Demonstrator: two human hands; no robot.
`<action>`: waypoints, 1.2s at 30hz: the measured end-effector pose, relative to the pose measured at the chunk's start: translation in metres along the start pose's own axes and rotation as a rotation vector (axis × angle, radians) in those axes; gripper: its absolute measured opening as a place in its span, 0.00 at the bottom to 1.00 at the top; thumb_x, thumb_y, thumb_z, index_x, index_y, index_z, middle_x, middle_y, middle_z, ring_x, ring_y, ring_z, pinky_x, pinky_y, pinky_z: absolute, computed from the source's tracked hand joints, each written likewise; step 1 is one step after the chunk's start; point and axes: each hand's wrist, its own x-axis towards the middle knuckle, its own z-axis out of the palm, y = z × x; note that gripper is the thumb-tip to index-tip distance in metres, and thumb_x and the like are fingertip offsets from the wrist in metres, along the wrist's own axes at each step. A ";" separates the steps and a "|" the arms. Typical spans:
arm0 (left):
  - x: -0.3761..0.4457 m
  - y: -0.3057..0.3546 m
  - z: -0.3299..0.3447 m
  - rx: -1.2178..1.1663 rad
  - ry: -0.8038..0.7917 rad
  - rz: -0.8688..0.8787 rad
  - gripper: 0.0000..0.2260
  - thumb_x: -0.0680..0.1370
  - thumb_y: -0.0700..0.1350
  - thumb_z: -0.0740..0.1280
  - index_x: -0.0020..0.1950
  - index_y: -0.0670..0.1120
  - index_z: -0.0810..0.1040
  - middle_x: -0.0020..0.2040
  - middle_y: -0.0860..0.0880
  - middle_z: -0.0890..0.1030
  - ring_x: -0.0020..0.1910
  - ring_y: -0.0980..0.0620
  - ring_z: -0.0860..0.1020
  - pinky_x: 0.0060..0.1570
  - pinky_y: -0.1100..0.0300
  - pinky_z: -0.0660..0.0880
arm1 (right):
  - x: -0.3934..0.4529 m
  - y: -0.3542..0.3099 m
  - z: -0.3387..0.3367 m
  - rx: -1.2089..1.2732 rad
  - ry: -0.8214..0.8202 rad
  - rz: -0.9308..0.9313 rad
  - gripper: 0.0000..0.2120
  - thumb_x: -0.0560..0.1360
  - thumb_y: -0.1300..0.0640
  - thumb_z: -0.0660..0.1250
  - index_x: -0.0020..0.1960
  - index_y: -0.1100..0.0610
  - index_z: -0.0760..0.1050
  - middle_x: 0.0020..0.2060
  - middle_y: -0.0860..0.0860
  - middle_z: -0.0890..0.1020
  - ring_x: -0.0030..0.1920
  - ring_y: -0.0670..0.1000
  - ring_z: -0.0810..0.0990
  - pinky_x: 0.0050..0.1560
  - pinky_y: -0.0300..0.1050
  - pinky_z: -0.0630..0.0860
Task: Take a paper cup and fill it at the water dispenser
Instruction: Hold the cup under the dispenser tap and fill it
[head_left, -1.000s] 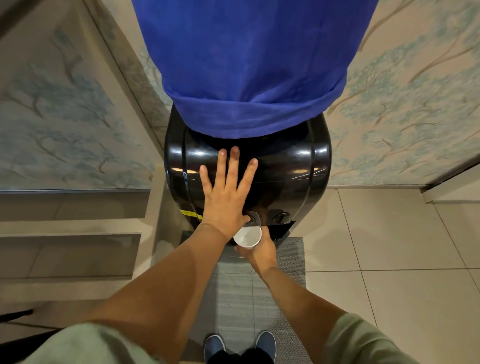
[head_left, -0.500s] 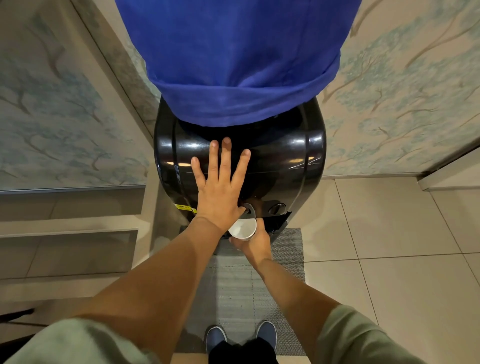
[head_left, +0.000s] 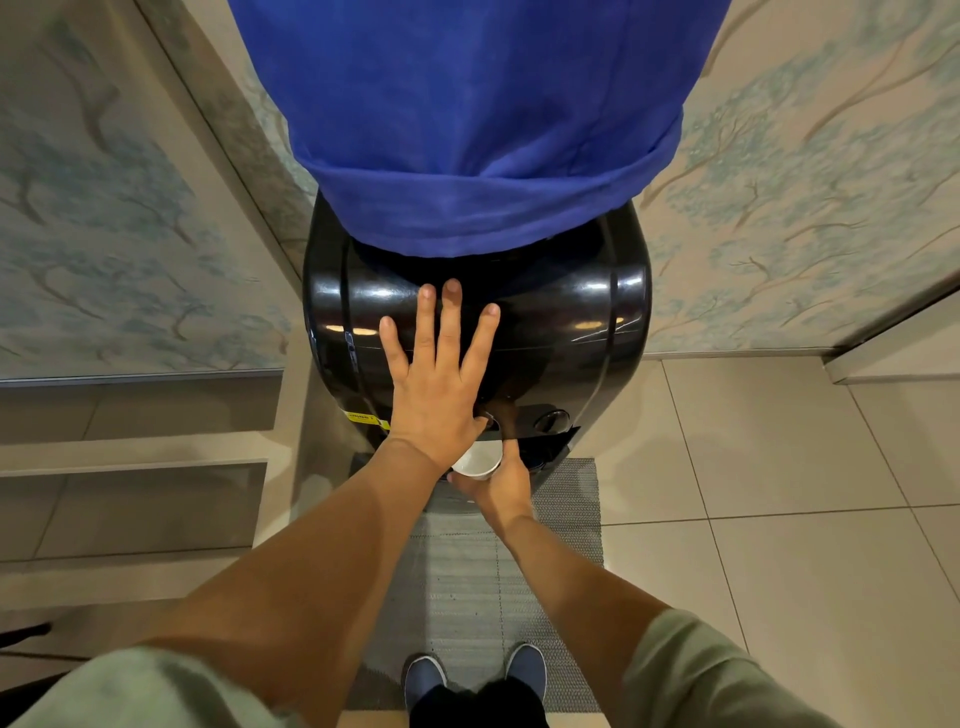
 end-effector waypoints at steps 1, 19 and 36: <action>0.000 0.000 0.001 0.006 0.002 0.002 0.60 0.51 0.61 0.80 0.75 0.46 0.52 0.73 0.36 0.60 0.72 0.36 0.54 0.64 0.33 0.51 | 0.000 0.001 -0.001 -0.065 -0.002 -0.006 0.35 0.63 0.57 0.77 0.66 0.51 0.65 0.55 0.51 0.77 0.55 0.51 0.76 0.45 0.31 0.72; 0.000 0.000 0.002 0.017 -0.010 0.005 0.61 0.52 0.61 0.79 0.75 0.47 0.49 0.74 0.38 0.52 0.72 0.36 0.52 0.64 0.33 0.48 | 0.000 0.000 0.002 0.011 -0.002 -0.006 0.42 0.62 0.61 0.77 0.69 0.46 0.60 0.54 0.50 0.75 0.55 0.49 0.74 0.58 0.44 0.74; 0.000 0.000 0.000 0.024 -0.010 0.001 0.61 0.51 0.61 0.79 0.75 0.47 0.51 0.74 0.37 0.58 0.73 0.36 0.53 0.64 0.32 0.50 | 0.005 0.009 0.000 -0.055 0.007 -0.006 0.42 0.59 0.60 0.78 0.67 0.46 0.62 0.46 0.44 0.76 0.48 0.46 0.74 0.52 0.41 0.75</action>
